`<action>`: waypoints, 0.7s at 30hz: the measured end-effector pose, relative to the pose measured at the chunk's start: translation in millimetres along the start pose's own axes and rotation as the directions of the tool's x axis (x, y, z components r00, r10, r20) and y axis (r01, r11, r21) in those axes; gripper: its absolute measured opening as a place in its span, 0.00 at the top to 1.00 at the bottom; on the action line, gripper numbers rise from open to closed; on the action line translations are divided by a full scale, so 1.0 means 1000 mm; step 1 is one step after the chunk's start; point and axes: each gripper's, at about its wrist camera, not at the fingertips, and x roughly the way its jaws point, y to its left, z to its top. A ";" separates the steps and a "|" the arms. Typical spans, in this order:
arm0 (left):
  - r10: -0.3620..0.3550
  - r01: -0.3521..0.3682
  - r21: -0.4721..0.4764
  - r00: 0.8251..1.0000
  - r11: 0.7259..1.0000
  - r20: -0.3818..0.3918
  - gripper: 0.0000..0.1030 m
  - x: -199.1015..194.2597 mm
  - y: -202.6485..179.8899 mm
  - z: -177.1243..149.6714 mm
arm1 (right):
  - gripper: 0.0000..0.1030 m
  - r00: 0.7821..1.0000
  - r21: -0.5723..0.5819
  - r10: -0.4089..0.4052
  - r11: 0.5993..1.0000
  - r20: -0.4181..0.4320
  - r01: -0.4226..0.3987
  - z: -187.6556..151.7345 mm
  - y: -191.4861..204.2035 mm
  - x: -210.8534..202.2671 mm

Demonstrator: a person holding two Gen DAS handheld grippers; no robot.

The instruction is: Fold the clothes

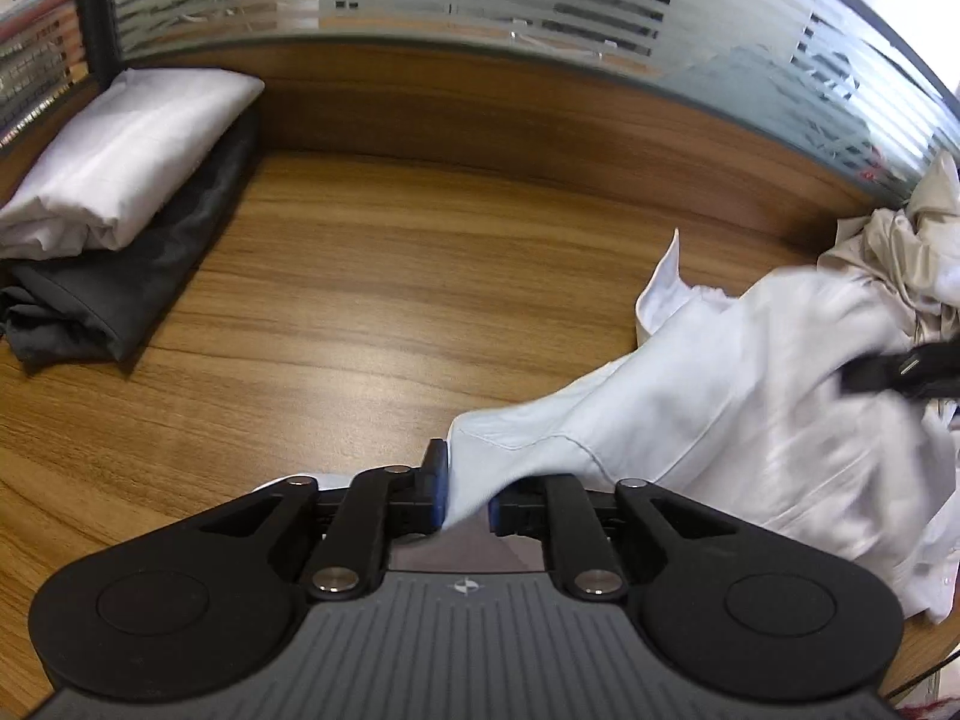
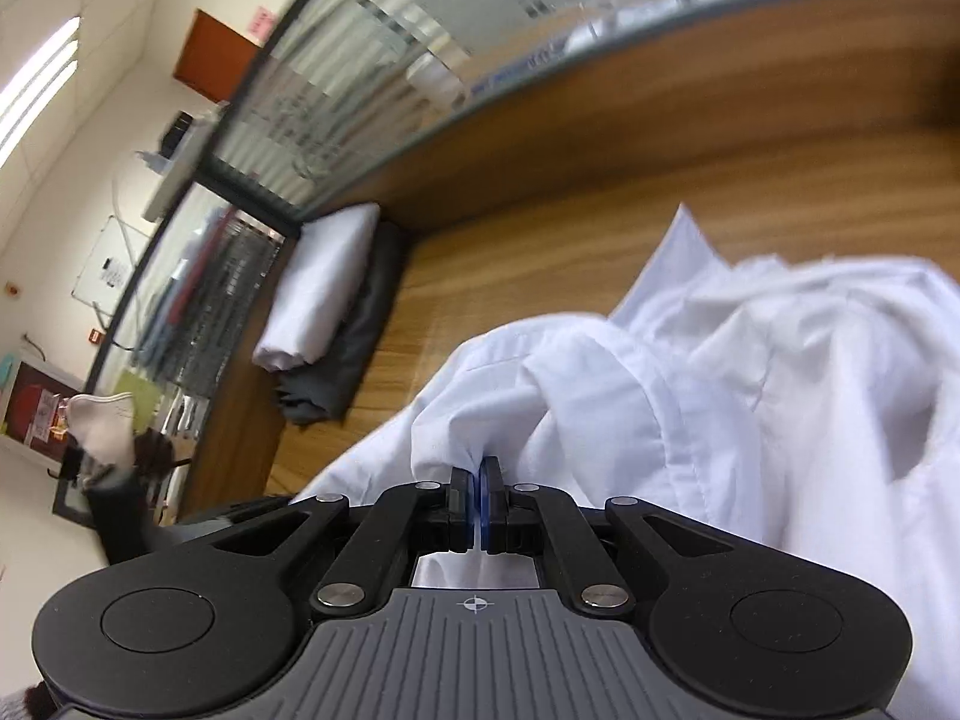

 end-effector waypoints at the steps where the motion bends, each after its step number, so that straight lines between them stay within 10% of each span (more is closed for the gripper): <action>1: -0.003 0.003 0.001 1.000 1.000 0.009 0.84 -0.005 -0.002 0.002 | 0.96 1.000 0.005 -0.005 1.000 -0.011 0.005 -0.003 -0.001 0.007; 12: -0.077 0.079 -0.021 0.993 0.997 0.084 0.27 -0.067 -0.037 0.009 | 0.95 1.000 -0.051 0.002 0.999 0.029 -0.001 -0.012 0.020 -0.014; 21: -0.180 0.172 0.088 0.979 0.981 0.093 0.21 -0.077 -0.084 0.016 | 0.86 0.996 0.001 0.018 1.000 0.087 -0.018 -0.017 0.011 -0.034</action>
